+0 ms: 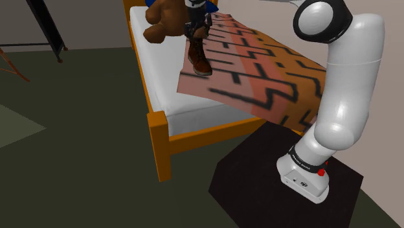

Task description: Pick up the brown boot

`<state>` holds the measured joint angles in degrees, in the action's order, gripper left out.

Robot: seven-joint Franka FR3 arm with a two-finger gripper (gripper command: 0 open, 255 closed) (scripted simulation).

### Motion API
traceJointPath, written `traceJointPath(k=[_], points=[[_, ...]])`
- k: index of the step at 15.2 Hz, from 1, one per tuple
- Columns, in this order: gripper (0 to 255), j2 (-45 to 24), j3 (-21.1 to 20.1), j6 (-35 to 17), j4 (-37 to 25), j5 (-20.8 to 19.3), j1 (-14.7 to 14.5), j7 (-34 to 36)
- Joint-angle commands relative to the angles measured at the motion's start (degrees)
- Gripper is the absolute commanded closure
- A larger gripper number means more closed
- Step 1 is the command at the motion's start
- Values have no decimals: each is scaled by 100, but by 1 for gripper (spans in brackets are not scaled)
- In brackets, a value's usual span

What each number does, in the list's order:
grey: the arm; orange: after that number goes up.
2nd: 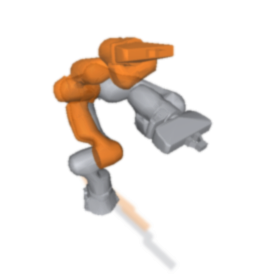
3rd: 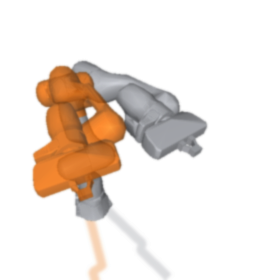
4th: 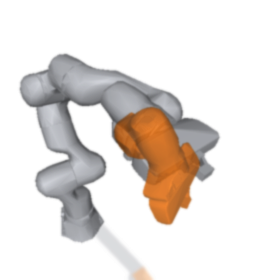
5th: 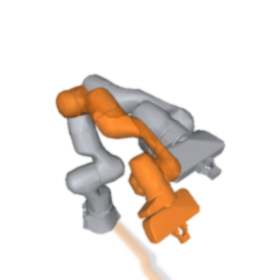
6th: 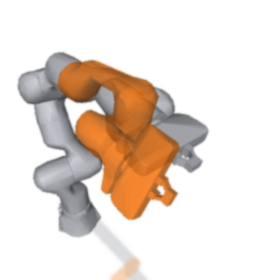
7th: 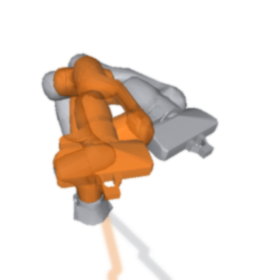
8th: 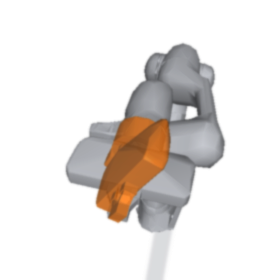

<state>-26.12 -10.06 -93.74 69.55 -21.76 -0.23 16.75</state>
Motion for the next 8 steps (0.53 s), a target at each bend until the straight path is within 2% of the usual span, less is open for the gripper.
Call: traceJointPath(k=[1,5,6,8], points=[[0,5,1,-141,148,-6,13,42],[0,28,2,-340,379,-11,34,100],[255,37,3,-329,375,-9,38,92],[255,42,3,-334,385,-8,40,92]])
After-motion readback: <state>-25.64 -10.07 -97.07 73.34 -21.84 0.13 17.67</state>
